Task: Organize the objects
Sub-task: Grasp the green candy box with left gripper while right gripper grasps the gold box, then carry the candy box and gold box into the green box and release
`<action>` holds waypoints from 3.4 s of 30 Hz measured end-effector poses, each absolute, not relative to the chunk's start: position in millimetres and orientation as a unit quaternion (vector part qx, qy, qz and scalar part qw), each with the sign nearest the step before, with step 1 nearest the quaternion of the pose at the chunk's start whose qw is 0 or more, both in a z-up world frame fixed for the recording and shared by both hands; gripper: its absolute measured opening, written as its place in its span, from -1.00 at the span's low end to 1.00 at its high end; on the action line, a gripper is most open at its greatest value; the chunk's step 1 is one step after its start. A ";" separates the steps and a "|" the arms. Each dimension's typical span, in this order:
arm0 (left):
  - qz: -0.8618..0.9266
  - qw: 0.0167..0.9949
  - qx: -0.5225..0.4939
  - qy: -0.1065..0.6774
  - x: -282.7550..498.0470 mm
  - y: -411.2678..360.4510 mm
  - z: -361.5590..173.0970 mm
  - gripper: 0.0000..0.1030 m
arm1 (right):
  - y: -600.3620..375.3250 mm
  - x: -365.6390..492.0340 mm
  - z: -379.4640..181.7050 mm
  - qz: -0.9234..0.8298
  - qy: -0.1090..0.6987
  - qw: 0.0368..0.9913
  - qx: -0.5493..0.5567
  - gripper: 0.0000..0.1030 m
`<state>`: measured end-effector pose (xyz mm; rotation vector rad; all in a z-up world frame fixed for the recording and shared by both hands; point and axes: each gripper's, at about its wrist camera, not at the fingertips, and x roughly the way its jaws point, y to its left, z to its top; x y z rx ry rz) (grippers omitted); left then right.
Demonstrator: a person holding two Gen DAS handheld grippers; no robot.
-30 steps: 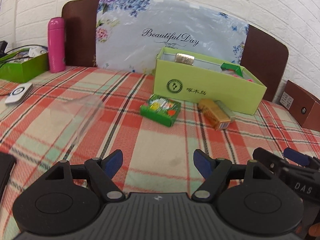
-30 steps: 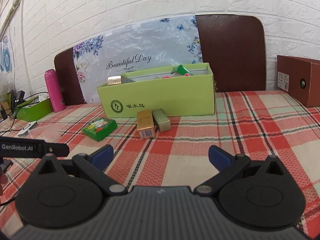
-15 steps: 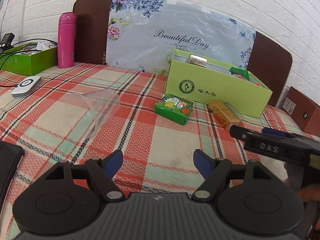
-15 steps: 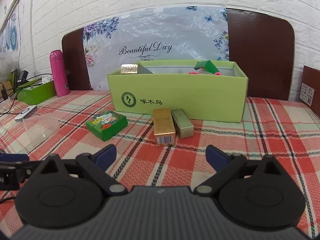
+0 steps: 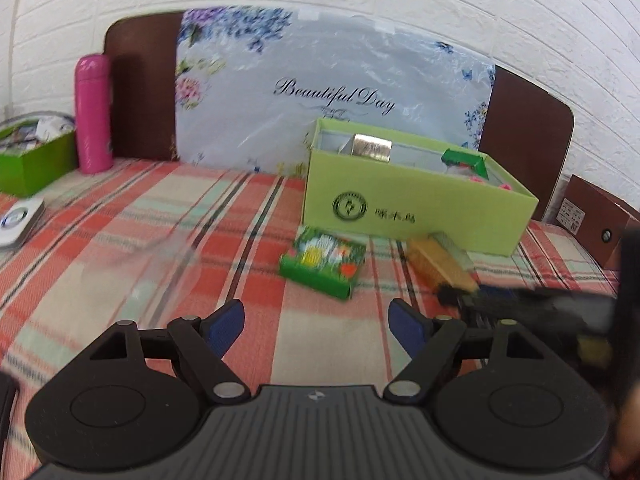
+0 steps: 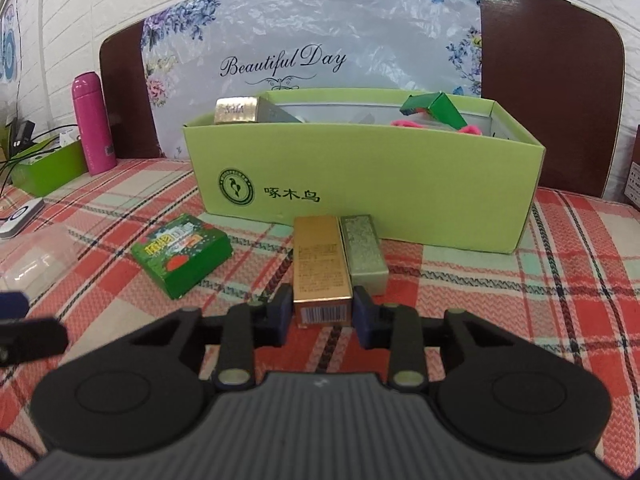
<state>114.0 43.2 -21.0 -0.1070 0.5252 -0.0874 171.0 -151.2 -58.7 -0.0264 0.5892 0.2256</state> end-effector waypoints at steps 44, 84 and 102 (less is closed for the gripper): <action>-0.093 0.932 -0.064 0.345 86.9 -0.1 -50.2 0.38 | -195.3 30.2 -51.9 0.110 0.314 0.943 0.011 -0.19; -0.154 0.957 -0.054 0.240 112.3 1.2 15.5 0.26 | -198.8 74.3 -10.1 0.129 0.231 0.964 0.016 -0.41; -0.141 0.969 -0.095 0.179 253.0 -10.5 76.1 0.27 | -173.6 241.6 27.1 0.100 0.148 0.983 -0.047 -0.41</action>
